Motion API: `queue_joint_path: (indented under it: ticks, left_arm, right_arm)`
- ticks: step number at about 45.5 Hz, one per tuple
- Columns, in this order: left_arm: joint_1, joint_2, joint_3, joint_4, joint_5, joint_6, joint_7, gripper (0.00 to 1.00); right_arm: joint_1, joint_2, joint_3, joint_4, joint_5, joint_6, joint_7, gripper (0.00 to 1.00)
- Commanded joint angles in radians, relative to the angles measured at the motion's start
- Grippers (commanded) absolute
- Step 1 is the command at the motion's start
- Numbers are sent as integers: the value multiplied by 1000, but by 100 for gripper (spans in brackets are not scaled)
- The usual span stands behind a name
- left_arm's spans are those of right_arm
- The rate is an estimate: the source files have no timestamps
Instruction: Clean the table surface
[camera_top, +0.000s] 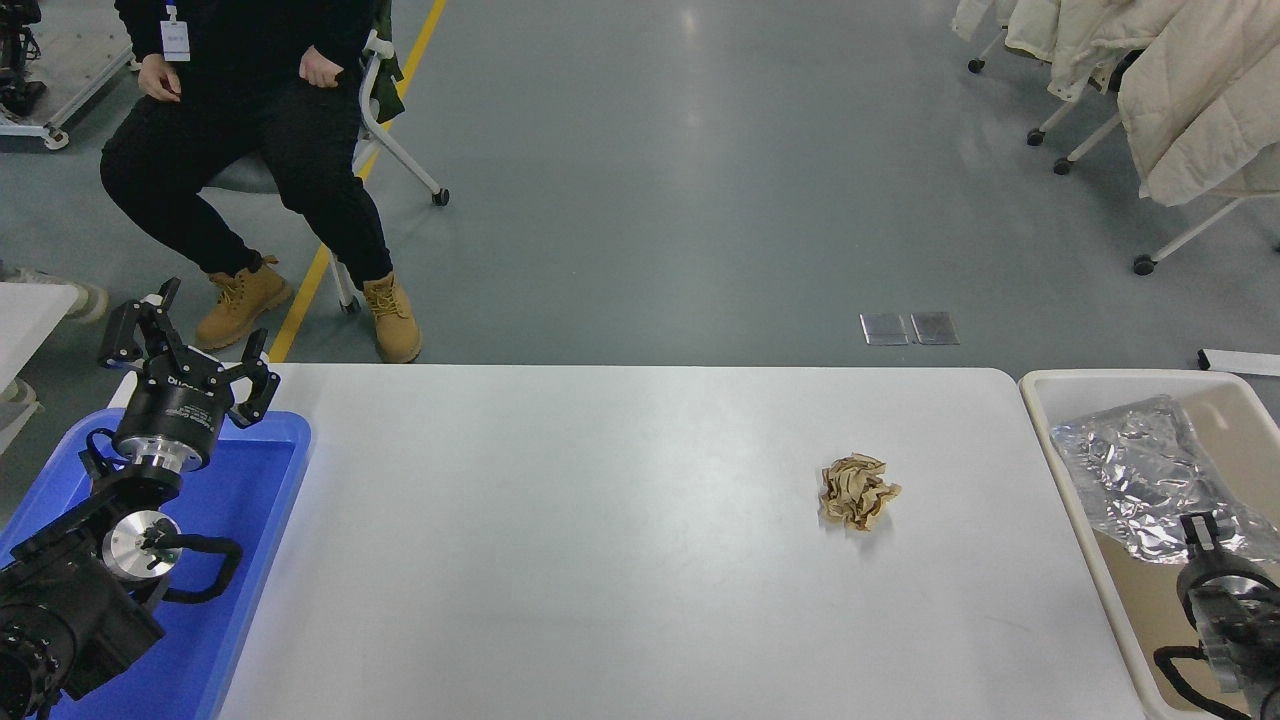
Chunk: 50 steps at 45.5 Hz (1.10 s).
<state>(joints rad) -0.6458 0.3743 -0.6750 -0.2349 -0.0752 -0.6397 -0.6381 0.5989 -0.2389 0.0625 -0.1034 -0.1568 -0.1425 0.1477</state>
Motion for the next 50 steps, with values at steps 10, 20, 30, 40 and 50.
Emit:
queue_joint_path:
  ticks: [10, 20, 30, 40, 50]
  left_arm:
    - [0, 0, 0, 0, 0, 0, 0, 100]
    - [0, 0, 0, 0, 0, 0, 0, 100]
    - [0, 0, 0, 0, 0, 0, 0, 100]
    - [0, 0, 0, 0, 0, 0, 0, 100]
    - [0, 0, 0, 0, 0, 0, 0, 100]
  right_arm:
    - [45, -32, -15, 88, 3, -11, 0, 99]
    - [101, -218, -9, 376, 2, -11, 4, 99]
    - [114, -417, 0, 724, -15, 0, 4, 99]
    - [105, -513, 307, 904, -17, 11, 7, 99]
    - [42, -433, 592, 976, -17, 40, 7, 99]
